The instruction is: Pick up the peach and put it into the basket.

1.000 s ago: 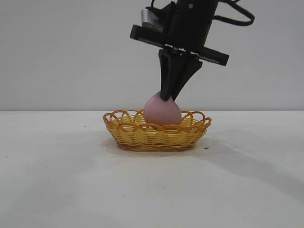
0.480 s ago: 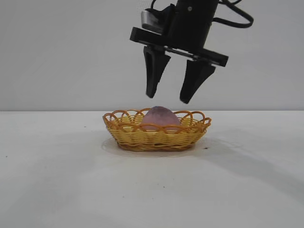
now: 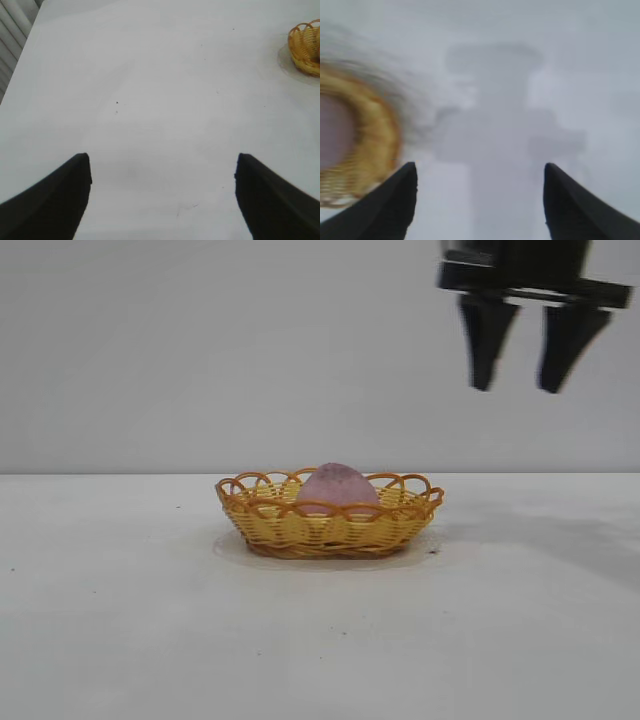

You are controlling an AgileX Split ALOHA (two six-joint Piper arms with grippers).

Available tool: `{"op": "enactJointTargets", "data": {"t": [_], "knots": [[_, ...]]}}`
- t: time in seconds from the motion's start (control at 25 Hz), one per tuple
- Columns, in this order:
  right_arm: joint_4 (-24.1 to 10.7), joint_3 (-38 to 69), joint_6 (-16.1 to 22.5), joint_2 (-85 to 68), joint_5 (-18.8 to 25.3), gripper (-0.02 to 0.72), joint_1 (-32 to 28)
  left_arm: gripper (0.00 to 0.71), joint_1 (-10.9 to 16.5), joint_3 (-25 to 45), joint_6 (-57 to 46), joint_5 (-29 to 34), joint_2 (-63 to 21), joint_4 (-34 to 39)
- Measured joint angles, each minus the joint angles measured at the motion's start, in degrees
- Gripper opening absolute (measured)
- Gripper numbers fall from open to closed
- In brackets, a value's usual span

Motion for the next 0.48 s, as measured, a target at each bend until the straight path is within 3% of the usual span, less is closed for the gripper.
{"op": "enactJointTargets", "data": {"t": [0.2, 0.36, 0.48], "knots": [[-0.3, 0.0, 1.4, 0.0, 1.1, 0.458, -4.4, 0.557, 0.0, 0.0, 0.0, 0.0, 0.0, 0.0], [-0.3, 0.1, 2.4, -0.5, 4.9, 0.458, -5.7, 0.557, 0.0, 0.0, 0.0, 0.0, 0.0, 0.0], [-1.0, 2.3, 3.3, -4.1, 5.3, 0.458, -5.9, 0.557, 0.0, 0.0, 0.0, 0.0, 0.0, 0.0]]}}
